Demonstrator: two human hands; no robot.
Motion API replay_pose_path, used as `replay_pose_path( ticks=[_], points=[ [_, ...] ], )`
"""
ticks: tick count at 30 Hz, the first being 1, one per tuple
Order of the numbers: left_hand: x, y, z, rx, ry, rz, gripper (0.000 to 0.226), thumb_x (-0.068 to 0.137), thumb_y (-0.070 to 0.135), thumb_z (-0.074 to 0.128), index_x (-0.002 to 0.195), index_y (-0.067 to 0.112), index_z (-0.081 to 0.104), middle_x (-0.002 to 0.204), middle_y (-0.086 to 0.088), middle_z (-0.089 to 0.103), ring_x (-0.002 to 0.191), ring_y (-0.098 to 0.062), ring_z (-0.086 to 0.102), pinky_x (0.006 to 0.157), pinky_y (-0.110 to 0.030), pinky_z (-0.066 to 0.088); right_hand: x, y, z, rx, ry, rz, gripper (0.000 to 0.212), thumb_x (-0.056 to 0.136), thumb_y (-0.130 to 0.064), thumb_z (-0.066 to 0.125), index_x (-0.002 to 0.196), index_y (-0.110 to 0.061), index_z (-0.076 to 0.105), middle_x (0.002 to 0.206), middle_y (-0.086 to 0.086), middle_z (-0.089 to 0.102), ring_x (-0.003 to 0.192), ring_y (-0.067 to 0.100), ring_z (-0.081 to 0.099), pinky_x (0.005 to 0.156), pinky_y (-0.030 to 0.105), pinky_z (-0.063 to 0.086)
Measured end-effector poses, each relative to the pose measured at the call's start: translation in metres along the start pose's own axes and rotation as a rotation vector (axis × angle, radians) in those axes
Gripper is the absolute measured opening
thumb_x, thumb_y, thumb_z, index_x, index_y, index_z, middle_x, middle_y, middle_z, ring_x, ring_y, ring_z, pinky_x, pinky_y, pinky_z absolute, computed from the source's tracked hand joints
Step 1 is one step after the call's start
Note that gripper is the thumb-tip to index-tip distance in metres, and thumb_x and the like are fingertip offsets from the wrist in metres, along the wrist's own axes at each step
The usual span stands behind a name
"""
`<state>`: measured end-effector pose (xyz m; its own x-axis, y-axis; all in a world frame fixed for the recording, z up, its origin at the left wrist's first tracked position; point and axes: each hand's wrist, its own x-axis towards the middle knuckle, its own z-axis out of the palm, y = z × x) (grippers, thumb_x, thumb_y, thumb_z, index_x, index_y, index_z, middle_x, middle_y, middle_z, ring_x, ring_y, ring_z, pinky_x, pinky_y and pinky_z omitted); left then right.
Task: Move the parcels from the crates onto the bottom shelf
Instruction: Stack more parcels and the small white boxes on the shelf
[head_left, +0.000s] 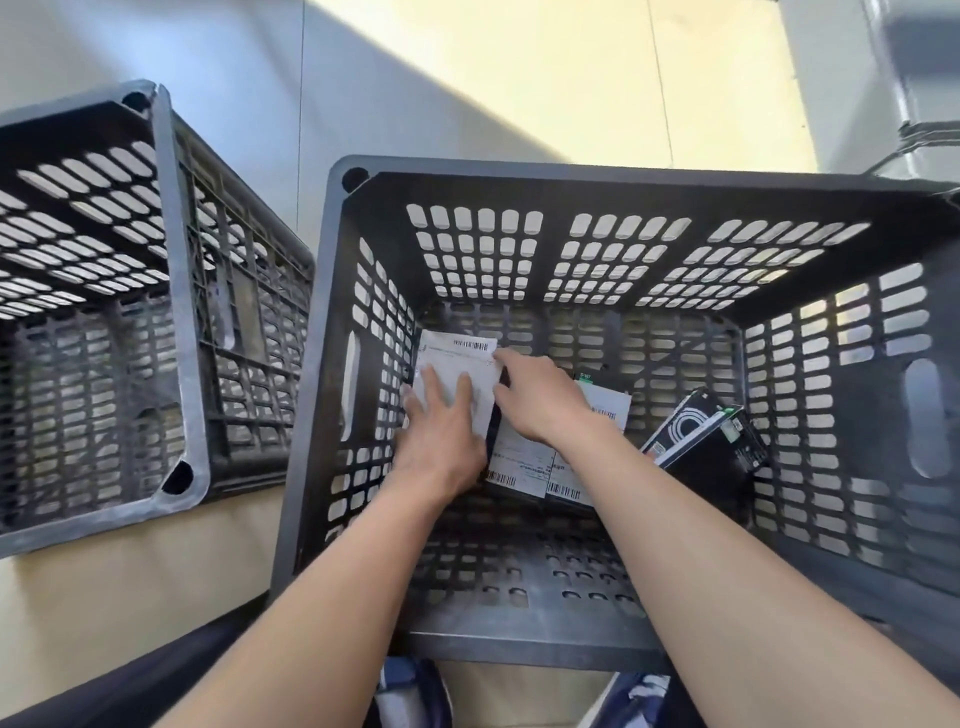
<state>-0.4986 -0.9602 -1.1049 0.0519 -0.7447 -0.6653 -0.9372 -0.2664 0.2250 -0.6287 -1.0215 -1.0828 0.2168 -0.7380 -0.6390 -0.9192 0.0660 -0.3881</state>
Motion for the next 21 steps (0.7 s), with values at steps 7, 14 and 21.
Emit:
replay_pose_path(
  ticks=[7,14,21],
  points=[
    [0.008,-0.001,0.006,0.050,0.064,-0.026,0.101,0.090,0.051,0.067,0.157,0.024,-0.002,0.162,-0.010,-0.030,0.147,-0.046,0.009,0.101,-0.062,0.046,0.010,0.003,0.013,0.131,0.097,0.027,0.052,0.100,-0.016,0.042,0.150,-0.027,0.038,0.133,0.009,0.061,0.120,0.034,0.055,0.085,0.040,0.047],
    [0.012,0.001,0.009,0.111,0.138,-0.013,0.104,0.086,0.039,0.071,0.157,0.022,-0.003,0.163,-0.009,-0.025,0.139,-0.043,0.020,0.092,-0.058,0.051,0.009,0.018,0.022,0.147,0.173,0.007,0.050,0.096,-0.011,0.044,0.144,-0.026,0.044,0.139,0.002,0.058,0.125,0.032,0.052,0.097,0.046,0.047],
    [-0.001,0.011,-0.012,0.061,0.225,0.073,0.096,0.085,0.053,0.064,0.156,0.026,0.004,0.167,-0.011,-0.009,0.137,-0.045,0.026,0.086,-0.057,0.054,0.005,0.033,0.031,0.145,0.216,0.015,0.049,0.098,-0.013,0.049,0.147,-0.020,0.044,0.147,-0.001,0.050,0.132,0.030,0.045,0.105,0.045,0.041]
  ],
)
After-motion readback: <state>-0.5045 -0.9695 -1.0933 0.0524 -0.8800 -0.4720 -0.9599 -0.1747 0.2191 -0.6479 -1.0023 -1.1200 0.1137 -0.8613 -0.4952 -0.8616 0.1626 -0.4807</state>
